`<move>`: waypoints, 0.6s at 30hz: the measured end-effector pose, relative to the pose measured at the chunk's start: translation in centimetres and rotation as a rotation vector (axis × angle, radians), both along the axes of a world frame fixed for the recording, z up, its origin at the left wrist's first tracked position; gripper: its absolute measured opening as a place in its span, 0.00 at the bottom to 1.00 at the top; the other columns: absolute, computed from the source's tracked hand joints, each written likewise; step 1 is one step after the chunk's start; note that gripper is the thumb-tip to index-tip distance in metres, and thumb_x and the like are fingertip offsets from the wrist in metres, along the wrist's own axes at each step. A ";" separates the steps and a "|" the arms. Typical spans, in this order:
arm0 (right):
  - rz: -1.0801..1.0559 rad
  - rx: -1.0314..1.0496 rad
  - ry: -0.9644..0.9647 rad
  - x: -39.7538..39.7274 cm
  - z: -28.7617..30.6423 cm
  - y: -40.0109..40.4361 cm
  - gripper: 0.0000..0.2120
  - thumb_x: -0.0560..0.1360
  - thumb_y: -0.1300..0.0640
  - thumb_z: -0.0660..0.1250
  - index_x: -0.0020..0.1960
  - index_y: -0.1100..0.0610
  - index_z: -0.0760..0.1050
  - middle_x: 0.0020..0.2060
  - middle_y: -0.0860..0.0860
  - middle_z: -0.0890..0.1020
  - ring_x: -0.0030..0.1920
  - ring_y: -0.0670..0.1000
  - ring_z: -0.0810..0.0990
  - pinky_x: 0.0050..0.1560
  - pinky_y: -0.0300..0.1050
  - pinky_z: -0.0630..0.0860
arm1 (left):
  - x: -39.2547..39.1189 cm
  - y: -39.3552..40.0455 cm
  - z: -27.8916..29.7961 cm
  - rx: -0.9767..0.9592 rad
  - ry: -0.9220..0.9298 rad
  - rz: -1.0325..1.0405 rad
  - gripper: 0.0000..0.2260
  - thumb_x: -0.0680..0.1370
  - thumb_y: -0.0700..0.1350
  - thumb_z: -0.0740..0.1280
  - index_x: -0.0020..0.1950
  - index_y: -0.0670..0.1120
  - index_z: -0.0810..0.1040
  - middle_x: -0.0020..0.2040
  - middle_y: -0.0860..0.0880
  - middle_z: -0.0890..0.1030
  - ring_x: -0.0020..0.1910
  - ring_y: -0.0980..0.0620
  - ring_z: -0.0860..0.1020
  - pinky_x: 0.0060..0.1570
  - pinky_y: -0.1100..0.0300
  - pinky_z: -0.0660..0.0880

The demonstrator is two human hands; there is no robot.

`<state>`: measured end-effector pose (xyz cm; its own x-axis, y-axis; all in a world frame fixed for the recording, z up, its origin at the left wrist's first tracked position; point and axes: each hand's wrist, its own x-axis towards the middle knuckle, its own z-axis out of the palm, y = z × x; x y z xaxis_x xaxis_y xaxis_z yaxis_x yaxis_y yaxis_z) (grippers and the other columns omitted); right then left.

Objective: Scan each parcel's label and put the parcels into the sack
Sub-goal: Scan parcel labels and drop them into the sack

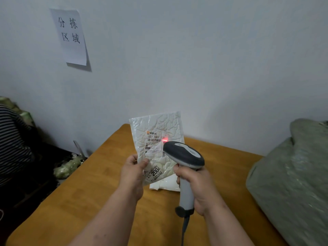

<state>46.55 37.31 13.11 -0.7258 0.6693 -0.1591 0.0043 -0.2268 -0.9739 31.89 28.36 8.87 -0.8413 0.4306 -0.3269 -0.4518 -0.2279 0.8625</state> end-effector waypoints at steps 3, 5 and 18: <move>-0.004 0.001 0.009 0.5 0.1 -0.5 0.10 0.59 0.55 0.76 0.41 0.52 0.85 0.33 0.48 0.83 0.36 0.48 0.78 0.36 0.44 0.75 | 0.5 -0.5 0.2 0.003 -0.002 -0.002 0.05 0.80 0.37 0.67 0.52 0.46 0.77 0.46 0.45 0.85 0.41 0.44 0.83 0.36 0.50 0.80; -0.005 0.006 0.008 1.0 0.0 -0.9 0.12 0.59 0.55 0.76 0.43 0.53 0.84 0.32 0.48 0.83 0.36 0.49 0.78 0.37 0.45 0.76 | 0.9 -0.9 0.2 0.008 -0.001 -0.002 0.05 0.80 0.37 0.67 0.52 0.46 0.77 0.46 0.45 0.85 0.42 0.43 0.83 0.36 0.49 0.80; -0.113 0.124 -0.044 4.6 0.6 -3.0 0.06 0.63 0.54 0.78 0.39 0.46 0.85 0.34 0.45 0.85 0.43 0.50 0.80 0.43 0.46 0.75 | 3.2 -2.8 1.3 0.010 0.018 -0.115 0.06 0.80 0.36 0.67 0.55 0.44 0.78 0.50 0.42 0.85 0.44 0.40 0.83 0.43 0.42 0.81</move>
<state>51.20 34.30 13.68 -0.6388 0.7628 -0.1005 0.0290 -0.1066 -0.9939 35.08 25.51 10.12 -0.7919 0.5276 -0.3074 -0.4600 -0.1843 0.8686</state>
